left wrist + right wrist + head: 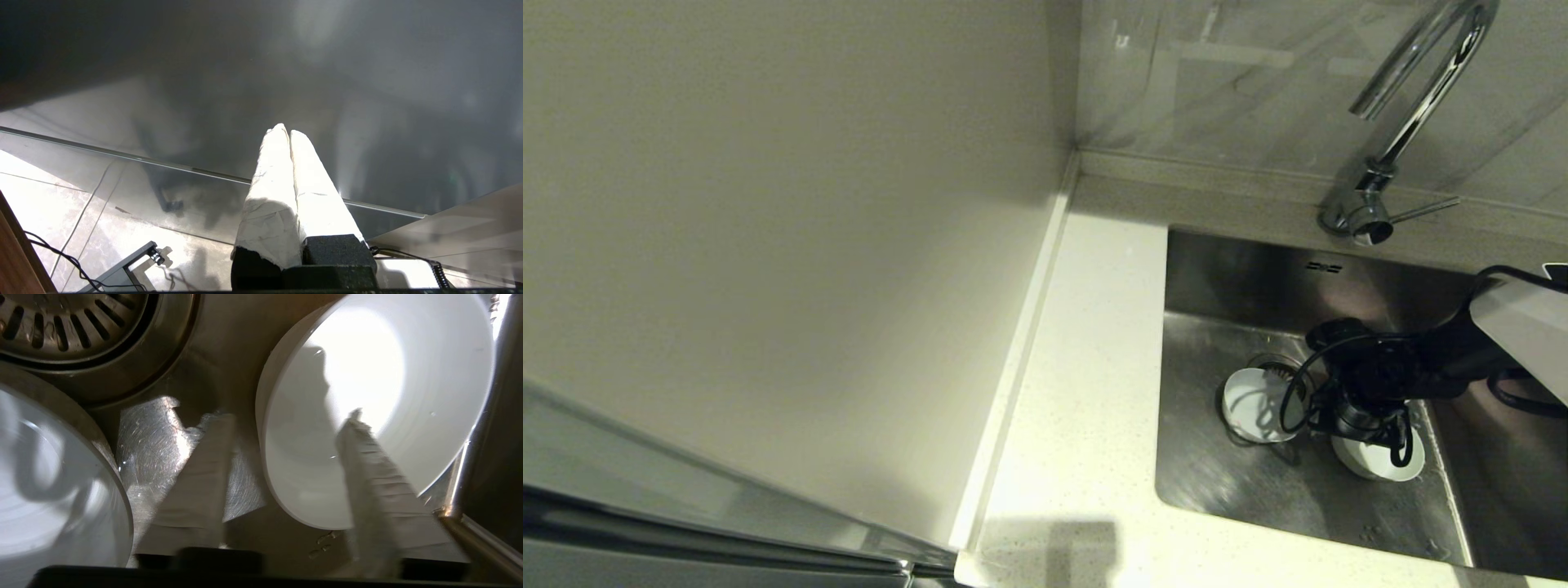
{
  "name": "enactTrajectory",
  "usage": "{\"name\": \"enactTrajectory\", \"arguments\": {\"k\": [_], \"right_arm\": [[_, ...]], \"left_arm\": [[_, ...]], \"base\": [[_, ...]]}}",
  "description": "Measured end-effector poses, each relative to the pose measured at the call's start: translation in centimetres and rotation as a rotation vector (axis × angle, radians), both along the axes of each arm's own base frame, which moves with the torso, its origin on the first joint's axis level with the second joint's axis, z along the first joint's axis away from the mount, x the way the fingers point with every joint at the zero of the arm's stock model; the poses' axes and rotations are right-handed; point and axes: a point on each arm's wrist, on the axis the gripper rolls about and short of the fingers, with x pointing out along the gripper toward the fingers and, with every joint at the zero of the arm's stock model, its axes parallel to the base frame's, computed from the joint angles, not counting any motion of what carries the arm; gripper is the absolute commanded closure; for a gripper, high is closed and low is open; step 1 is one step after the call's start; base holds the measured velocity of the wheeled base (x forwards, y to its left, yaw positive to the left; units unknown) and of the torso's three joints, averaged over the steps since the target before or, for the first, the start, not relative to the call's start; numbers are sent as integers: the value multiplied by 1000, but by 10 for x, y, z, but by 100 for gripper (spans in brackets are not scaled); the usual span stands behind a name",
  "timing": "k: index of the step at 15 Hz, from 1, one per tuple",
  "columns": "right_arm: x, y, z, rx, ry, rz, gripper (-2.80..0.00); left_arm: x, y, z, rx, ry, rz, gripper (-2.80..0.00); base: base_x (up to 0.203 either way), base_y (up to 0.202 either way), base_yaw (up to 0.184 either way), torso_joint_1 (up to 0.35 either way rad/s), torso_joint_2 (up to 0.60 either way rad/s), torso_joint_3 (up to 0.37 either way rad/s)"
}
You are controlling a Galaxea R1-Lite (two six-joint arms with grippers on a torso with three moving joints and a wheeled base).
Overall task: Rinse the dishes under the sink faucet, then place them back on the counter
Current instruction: Put a bowl back to the table from the sink
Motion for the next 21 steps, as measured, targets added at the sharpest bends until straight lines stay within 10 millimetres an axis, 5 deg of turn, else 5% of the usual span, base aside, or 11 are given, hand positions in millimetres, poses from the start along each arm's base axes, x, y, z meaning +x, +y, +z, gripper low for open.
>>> {"name": "enactTrajectory", "arguments": {"k": [10, 13, 18, 21], "right_arm": [[-13, -2, 1, 28, 4, -49, 0], [-29, 6, 36, 24, -56, -28, 0], [-79, 19, 124, 40, -274, 7, 0], [-102, 18, 173, 237, -508, -47, 0]], "left_arm": [[0, 0, 0, 0, 0, -1, 0], [0, 0, 0, 0, 0, -1, 0], [0, 0, 0, 0, 0, -1, 0], [0, 0, 0, 0, 0, -1, 0]], "base": [[0, 0, 0, 0, 0, 0], [0, 0, 0, 0, 0, 0], [0, 0, 0, 0, 0, 0], [0, 0, 0, 0, 0, 0]]}}
